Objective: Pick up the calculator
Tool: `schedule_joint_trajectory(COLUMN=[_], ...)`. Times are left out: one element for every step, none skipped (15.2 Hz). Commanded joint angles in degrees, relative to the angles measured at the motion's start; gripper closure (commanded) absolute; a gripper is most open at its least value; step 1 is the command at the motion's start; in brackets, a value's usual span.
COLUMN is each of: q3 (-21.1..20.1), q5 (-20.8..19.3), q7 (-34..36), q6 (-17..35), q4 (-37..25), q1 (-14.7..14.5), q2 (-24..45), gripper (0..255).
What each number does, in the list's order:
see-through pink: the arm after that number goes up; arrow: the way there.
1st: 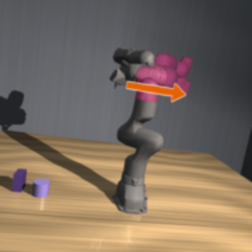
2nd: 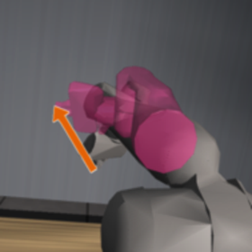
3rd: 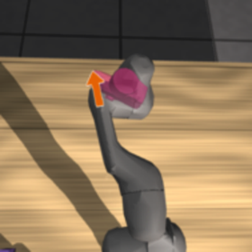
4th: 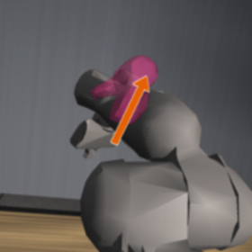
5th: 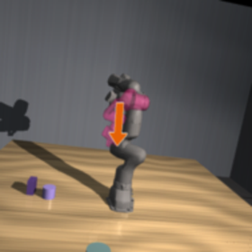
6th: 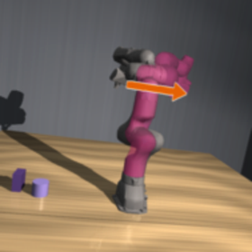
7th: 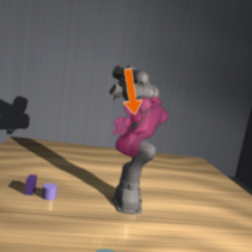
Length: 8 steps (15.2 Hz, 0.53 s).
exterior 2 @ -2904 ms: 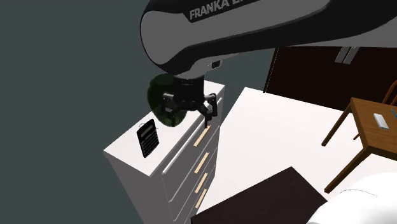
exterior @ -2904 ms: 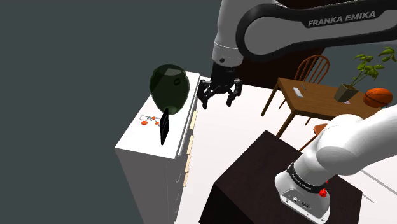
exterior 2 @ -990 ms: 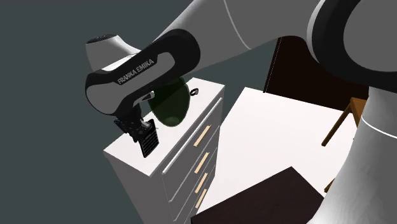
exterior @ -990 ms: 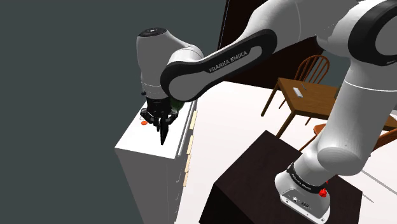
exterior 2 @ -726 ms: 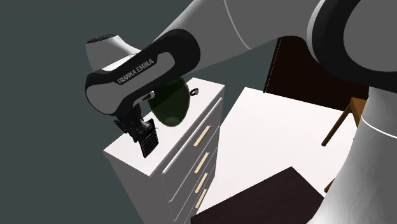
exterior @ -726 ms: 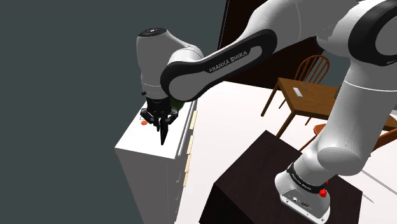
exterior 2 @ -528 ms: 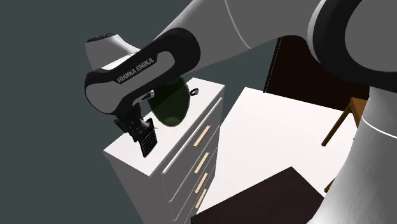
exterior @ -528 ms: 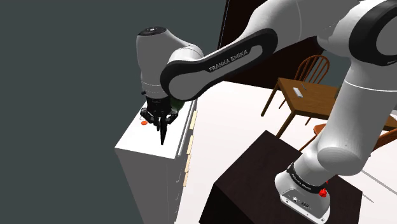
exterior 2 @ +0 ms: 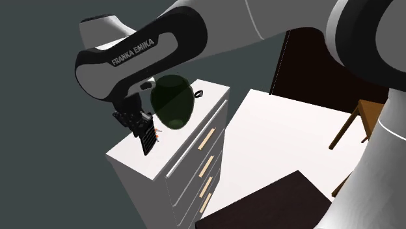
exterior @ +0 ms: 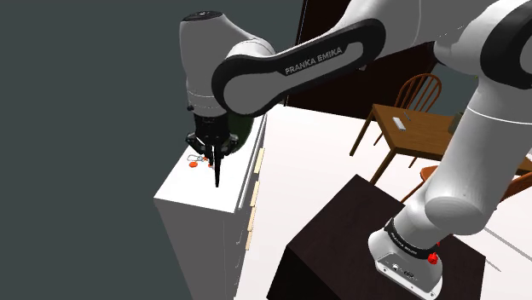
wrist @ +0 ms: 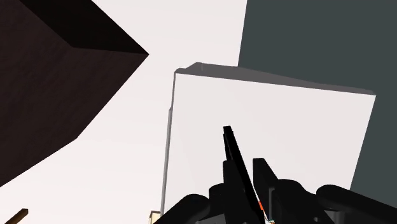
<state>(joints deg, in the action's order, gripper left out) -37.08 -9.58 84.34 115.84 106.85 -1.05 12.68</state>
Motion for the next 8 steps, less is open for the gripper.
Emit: schedule_joint_trajectory(q3=[-0.2,-0.2,-0.3,-0.3,-0.4,-0.4,-0.4,-0.4], q5=[0.5,0.7,0.9,1.1,1.3,1.5,1.5,1.5], q7=[-0.3,-0.4,-0.6,-0.7,-0.9,-1.0,-1.0,-1.0], q6=[-1.4,-2.1,-2.8,-3.5,-4.2,-4.9,-5.0,-5.0], q4=[-0.9,-1.3,-1.9,-2.4,-2.9,-3.5,-3.5,-3.5], q1=[0.1,0.1,0.2,0.2,0.2,0.3,0.3,0.3], q2=[-0.7,-0.9,-1.2,-1.4,-1.6,-1.8,-1.9,-1.9], gripper=[255,255,255,255,255,255,255,255])
